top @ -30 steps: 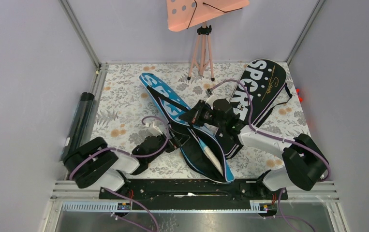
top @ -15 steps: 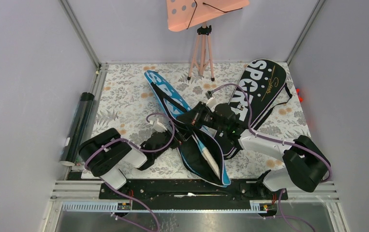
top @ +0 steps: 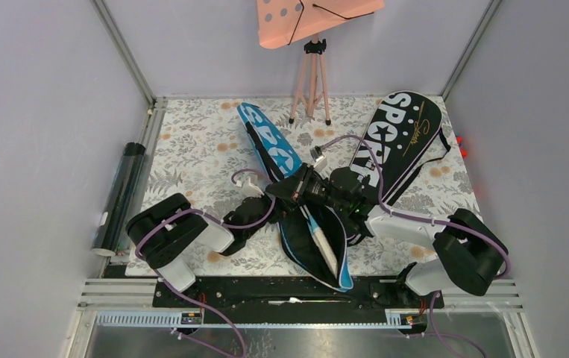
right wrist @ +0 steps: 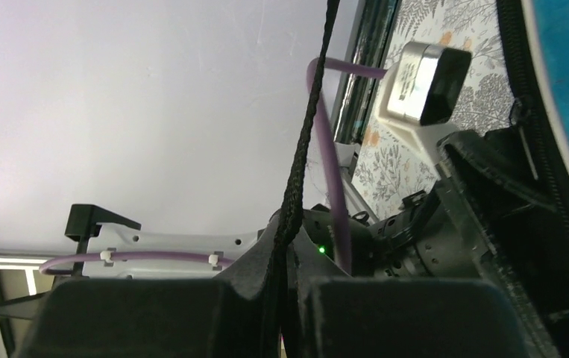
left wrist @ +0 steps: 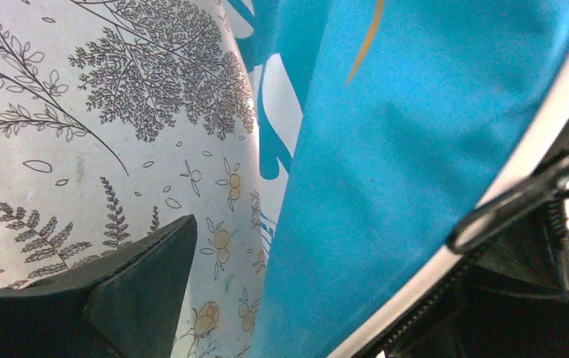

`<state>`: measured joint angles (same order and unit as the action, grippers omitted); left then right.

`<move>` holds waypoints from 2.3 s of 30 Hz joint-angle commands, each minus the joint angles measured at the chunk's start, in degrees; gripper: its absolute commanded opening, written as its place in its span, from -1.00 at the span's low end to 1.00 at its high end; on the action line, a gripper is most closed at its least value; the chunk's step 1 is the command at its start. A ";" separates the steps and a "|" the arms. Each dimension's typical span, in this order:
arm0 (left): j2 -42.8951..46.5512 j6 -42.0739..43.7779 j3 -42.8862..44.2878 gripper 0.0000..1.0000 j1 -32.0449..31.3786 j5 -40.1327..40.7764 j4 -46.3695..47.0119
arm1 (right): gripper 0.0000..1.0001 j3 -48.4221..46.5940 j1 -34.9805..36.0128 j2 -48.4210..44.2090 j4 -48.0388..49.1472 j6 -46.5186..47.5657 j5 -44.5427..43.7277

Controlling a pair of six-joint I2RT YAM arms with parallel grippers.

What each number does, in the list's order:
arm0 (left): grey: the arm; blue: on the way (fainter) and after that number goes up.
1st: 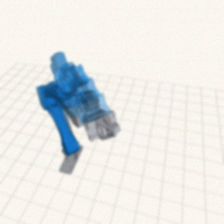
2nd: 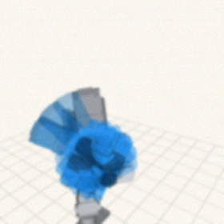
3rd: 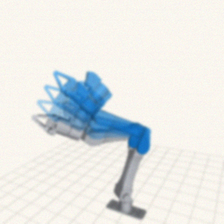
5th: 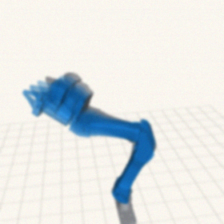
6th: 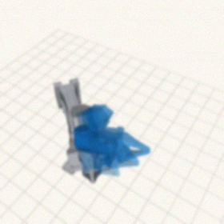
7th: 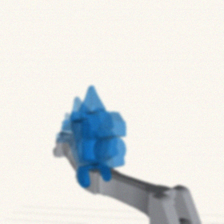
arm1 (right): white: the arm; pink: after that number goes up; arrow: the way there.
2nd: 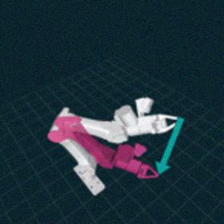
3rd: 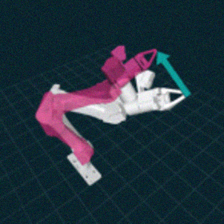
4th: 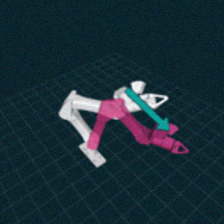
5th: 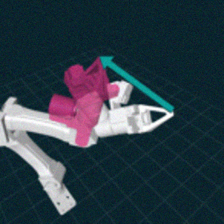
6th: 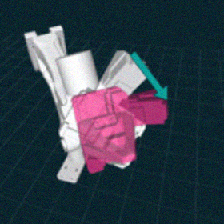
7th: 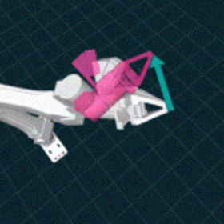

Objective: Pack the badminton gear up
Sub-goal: Adjust the racket in the racket bag.

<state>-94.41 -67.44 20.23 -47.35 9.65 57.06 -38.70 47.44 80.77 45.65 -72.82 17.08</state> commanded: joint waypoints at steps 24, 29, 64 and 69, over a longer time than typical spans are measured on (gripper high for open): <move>9.75 -0.41 10.70 -1.00 7.59 25.66 -50.83 | -1.00 5.21 2.39 -45.75 -42.16 33.17 -20.19; 12.08 1.28 9.28 -1.00 12.12 24.39 -51.94 | -1.00 0.46 2.39 -56.12 -64.45 40.58 -30.96; 17.87 -3.58 15.53 -1.00 8.30 21.38 -64.32 | 0.09 -15.04 25.69 -1.73 -56.65 61.95 -17.15; 17.84 -3.61 17.56 -1.00 8.00 20.26 -69.08 | 0.08 -17.90 25.76 4.46 -59.08 59.74 -28.57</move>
<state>-77.01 -70.43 34.22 -38.94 30.20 -5.15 -52.90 72.97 82.19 -11.75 -12.43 0.08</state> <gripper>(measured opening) 0.125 0.547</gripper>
